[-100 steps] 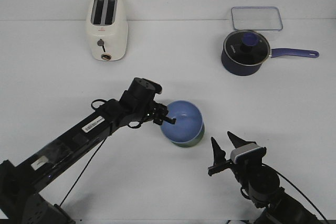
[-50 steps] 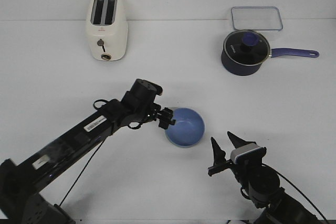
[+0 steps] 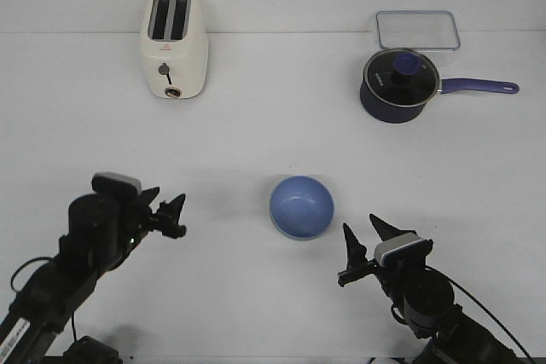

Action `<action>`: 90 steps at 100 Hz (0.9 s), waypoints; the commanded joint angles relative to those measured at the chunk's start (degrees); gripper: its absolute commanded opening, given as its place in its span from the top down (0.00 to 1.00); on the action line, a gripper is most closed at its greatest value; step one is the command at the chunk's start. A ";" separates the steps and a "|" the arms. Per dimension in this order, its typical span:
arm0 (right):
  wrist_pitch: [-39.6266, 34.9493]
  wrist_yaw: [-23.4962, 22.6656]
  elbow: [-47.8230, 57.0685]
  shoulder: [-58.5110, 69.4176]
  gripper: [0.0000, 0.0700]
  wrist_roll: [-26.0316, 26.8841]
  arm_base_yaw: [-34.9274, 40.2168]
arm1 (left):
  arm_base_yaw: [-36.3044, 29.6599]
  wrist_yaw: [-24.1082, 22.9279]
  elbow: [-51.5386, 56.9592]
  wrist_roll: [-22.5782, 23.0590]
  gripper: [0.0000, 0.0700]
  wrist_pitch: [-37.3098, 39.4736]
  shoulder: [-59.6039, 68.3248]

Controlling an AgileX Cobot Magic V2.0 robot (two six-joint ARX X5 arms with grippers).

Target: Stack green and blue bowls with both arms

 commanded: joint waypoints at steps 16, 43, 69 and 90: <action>-1.99 0.00 0.48 0.24 1.00 0.28 0.52 | -0.44 0.00 -9.75 -4.33 1.00 5.35 -8.31; -0.81 -0.59 0.48 0.07 0.98 1.81 0.52 | -0.42 0.02 -9.79 -4.48 0.98 4.83 -9.40; 0.68 -0.42 0.48 0.07 0.99 1.79 0.52 | -0.42 0.02 -9.79 -4.46 0.98 7.78 -11.91; 0.70 -0.42 0.48 0.09 0.99 1.79 0.52 | -0.42 -0.20 -9.79 -3.98 0.98 10.01 -14.62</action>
